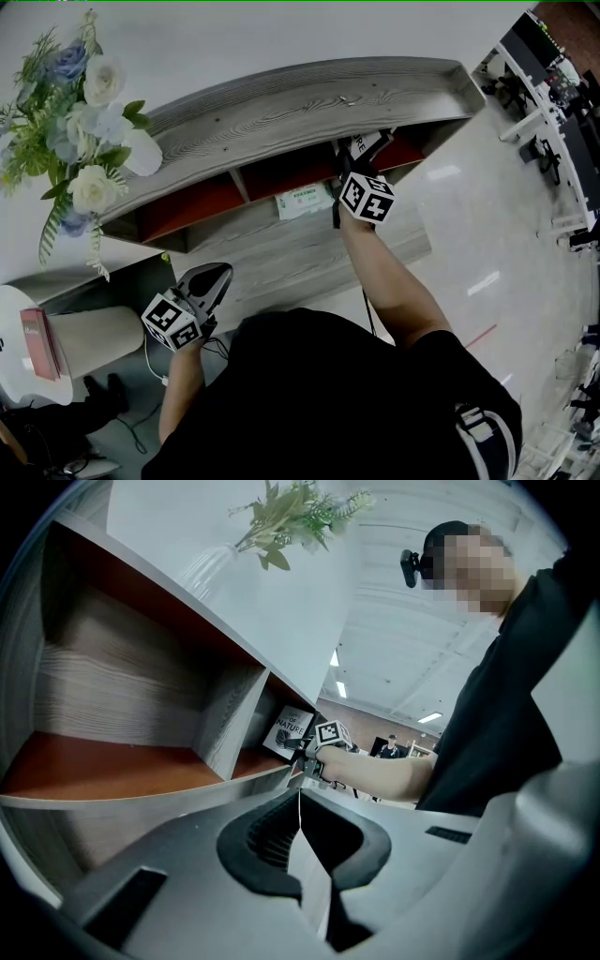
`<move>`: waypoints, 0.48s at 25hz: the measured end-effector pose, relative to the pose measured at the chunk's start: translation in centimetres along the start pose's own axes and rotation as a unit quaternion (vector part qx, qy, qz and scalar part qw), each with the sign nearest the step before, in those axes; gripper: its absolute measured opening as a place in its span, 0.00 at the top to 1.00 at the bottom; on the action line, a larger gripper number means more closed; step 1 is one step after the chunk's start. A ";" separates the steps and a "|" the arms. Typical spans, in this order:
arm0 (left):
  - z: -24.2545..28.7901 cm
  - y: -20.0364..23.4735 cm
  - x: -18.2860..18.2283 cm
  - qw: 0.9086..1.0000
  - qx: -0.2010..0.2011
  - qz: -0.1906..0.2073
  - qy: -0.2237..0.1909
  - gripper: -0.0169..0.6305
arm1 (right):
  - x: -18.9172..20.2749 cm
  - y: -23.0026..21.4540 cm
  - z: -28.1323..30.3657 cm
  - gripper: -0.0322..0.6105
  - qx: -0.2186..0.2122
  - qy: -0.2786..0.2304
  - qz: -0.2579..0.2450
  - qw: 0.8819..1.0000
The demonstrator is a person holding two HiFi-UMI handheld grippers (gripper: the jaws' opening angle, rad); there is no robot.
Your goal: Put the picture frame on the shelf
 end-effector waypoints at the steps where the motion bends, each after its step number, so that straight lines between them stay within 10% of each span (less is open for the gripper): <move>1: 0.0 0.0 0.0 1.000 0.000 -0.001 -0.001 0.94 | 0.0 0.1 -0.1 0.84 0.000 0.000 -0.001 1.000; 12: -0.2 -0.6 -0.1 1.000 0.005 -0.002 -0.006 0.94 | 0.0 -0.2 -1.2 0.81 0.001 0.007 -0.002 1.000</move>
Point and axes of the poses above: the fingertips, and each gripper's own axes: z forward along the fingers, y to its left, x out of its underside, the point moved 5 cm from there along -z, backward along the fingers, and after that the axes turned 15 degrees about -y, right-handed, at the moved point
